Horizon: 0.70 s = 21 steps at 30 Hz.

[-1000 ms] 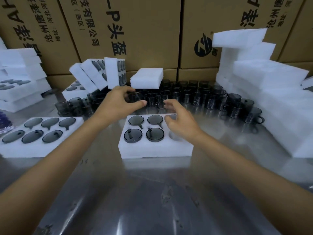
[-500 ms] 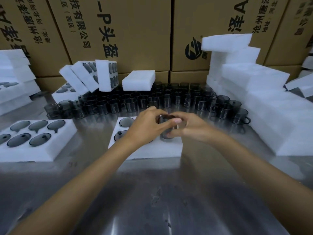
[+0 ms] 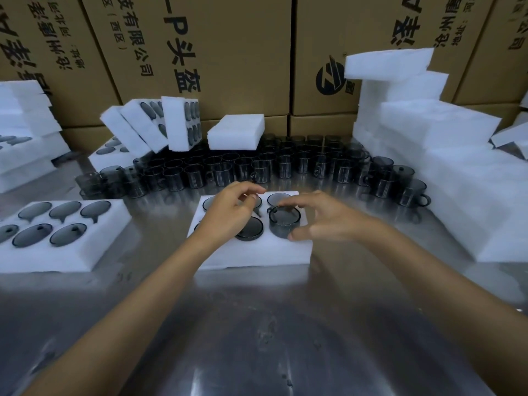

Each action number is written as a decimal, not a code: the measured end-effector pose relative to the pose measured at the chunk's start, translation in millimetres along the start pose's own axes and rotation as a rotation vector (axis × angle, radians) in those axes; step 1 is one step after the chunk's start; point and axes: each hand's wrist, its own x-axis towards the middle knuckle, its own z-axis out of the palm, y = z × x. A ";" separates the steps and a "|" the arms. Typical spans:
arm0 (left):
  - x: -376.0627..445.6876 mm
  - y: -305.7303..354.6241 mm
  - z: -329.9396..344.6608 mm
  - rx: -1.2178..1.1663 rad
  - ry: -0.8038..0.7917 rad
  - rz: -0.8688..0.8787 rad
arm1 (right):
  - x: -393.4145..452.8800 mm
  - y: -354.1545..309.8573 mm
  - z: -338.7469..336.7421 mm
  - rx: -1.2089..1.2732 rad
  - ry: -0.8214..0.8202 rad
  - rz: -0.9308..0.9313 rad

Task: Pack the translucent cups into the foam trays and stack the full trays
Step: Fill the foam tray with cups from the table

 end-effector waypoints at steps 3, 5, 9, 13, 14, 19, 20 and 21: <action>-1.9 -3.4 -0.6 0.020 0.017 0.038 | -4.4 1.7 -2.7 -0.149 -0.003 -0.015; -3.6 -5.0 -1.0 0.032 0.020 0.072 | -8.3 2.5 -0.1 -0.264 0.050 -0.048; -2.8 -7.1 -0.1 0.051 0.039 0.105 | -16.6 3.1 24.2 -0.355 0.016 -0.214; -4.3 -7.9 6.5 0.046 0.016 0.123 | -19.5 10.9 54.9 -0.472 0.035 -0.258; -5.3 -8.0 8.8 0.045 -0.026 0.123 | -19.4 12.0 57.2 -0.476 0.054 -0.255; -5.3 -8.5 10.8 0.254 -0.208 0.142 | -17.9 13.1 56.0 -0.471 0.051 -0.266; -5.8 -7.6 8.8 0.248 -0.221 0.147 | -18.2 13.2 56.5 -0.467 0.053 -0.267; -7.0 -6.7 6.9 0.239 -0.239 0.155 | -18.9 12.9 57.3 -0.461 0.057 -0.265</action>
